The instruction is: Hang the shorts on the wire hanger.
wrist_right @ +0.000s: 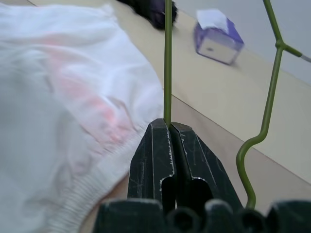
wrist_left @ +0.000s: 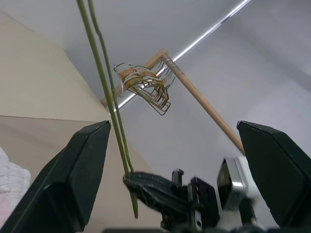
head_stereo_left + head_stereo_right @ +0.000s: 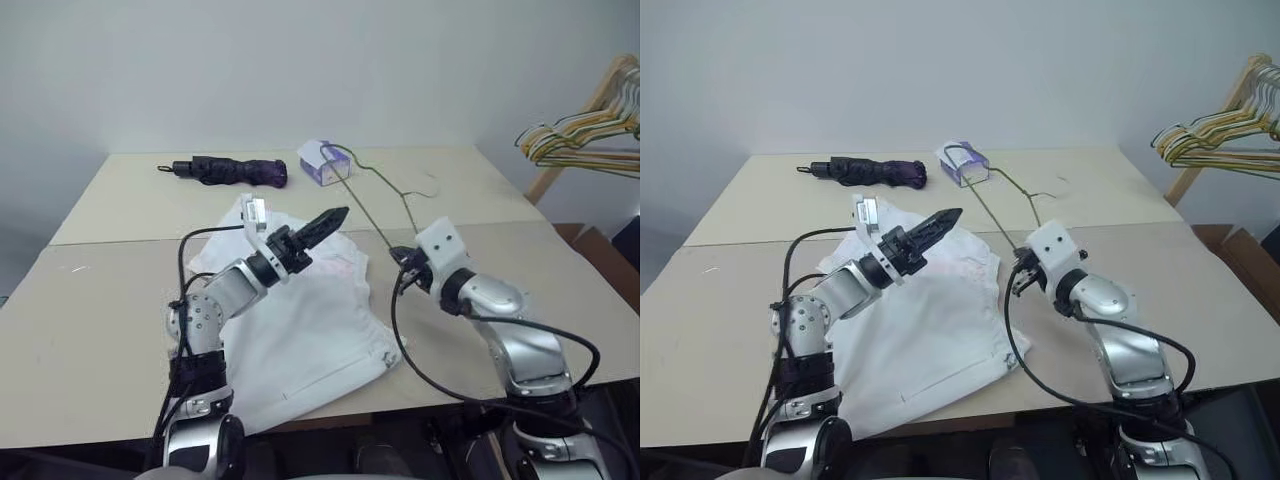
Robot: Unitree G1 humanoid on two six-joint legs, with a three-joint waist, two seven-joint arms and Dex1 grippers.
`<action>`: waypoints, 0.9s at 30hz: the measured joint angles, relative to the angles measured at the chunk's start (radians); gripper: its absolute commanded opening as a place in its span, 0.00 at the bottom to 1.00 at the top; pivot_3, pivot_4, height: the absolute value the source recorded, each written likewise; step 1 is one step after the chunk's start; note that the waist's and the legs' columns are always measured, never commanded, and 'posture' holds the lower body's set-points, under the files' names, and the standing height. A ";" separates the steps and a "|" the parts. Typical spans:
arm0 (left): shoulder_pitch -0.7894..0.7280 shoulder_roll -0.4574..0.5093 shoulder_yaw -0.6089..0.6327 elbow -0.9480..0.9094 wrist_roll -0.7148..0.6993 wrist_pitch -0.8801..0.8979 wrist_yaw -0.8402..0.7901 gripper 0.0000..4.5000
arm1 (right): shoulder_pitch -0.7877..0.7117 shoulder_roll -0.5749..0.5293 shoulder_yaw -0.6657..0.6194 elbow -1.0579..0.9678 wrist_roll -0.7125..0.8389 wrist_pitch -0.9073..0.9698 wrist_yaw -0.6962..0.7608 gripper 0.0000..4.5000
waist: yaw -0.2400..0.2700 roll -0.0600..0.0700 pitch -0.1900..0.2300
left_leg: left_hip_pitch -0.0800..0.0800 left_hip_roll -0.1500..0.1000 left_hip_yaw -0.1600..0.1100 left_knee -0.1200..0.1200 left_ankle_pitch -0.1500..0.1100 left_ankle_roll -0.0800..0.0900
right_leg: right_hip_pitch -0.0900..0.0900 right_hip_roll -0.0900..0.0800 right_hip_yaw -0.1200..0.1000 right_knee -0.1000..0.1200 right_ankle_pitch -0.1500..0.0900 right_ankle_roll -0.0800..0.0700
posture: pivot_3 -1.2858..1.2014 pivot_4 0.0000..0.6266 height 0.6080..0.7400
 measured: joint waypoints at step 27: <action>-0.052 -0.018 -0.027 0.089 0.020 -0.135 0.106 0.00 | 0.041 -0.016 0.129 -0.026 -0.144 -0.258 -0.010 0.00 | 0.000 0.000 0.000 | -0.001 -0.001 0.006 0.000 0.000 0.000 | 0.000 0.000 -0.001 -0.003 0.000 0.000 | 0.48 0.00 1.00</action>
